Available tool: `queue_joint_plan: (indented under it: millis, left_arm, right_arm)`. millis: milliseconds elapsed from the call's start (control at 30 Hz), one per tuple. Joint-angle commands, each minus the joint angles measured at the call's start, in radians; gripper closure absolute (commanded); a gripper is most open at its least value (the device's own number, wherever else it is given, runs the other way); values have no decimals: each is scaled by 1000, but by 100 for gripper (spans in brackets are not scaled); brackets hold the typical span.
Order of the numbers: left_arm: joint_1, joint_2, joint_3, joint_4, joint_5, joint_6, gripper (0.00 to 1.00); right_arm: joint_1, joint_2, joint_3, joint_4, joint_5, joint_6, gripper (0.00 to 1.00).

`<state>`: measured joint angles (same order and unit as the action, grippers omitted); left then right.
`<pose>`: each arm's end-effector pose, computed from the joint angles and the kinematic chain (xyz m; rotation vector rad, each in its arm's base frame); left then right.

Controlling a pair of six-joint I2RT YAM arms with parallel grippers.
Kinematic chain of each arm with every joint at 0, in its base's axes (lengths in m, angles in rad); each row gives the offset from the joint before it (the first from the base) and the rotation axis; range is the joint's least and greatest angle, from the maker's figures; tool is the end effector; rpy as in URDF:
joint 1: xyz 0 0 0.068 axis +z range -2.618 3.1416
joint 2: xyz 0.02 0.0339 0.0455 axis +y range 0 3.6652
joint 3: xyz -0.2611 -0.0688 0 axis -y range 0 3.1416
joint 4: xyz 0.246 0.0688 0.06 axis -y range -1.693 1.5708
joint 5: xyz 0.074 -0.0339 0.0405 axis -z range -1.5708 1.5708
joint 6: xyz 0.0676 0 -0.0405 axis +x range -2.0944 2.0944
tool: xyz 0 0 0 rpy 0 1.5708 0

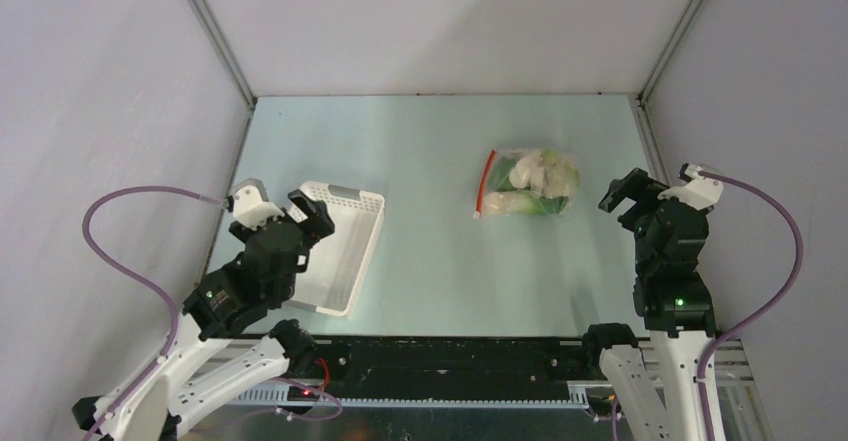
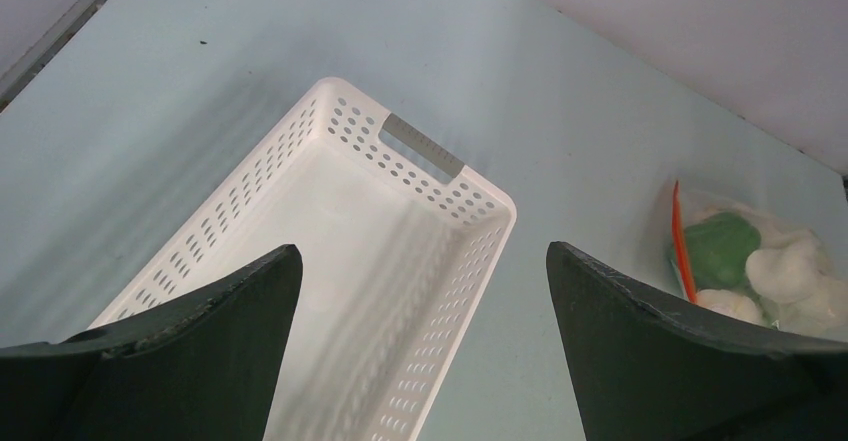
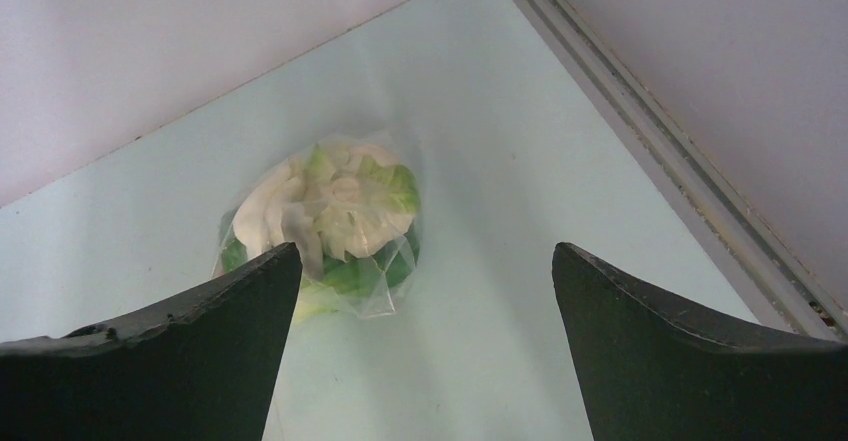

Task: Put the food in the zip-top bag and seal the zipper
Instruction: Reset both arms

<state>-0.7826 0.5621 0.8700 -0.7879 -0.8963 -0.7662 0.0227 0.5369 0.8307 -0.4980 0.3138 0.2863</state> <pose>0.1212 -0.0461 0.3307 -0.5078 1.7954 -0.1444 0.1496 -0.0175 0.3477 0.4536 1.7059 -0.0543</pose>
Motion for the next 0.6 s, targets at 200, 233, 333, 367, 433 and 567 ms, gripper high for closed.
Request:
queue_joint_plan:
  millis: [200,233,333,367,433,567]
  left_arm:
    - [6,-72,-15,0,-55,5,2]
    - [6,-76,-14,-4,-60,2,2]
    - [6,-83,-10,-15,-60,1,2]
    - [6,-86,-8,-18,-62,-3,2]
    - [6,-86,-8,-24,-62,-6,2]
    - [6,-80,-3,-27,-59,-6,2]
  right_arm:
    - [-3,-14,-2,29,8,-14,0]
    - [-3,-17,-2,29,8,-16,0]
    - [-3,-21,-2,29,7,-15,0]
    - [-3,-22,-2,29,6,-15,0]
    - [-4,-23,-2,28,6,-16,0]
    - [-3,-25,-3,31,2,-16,0]
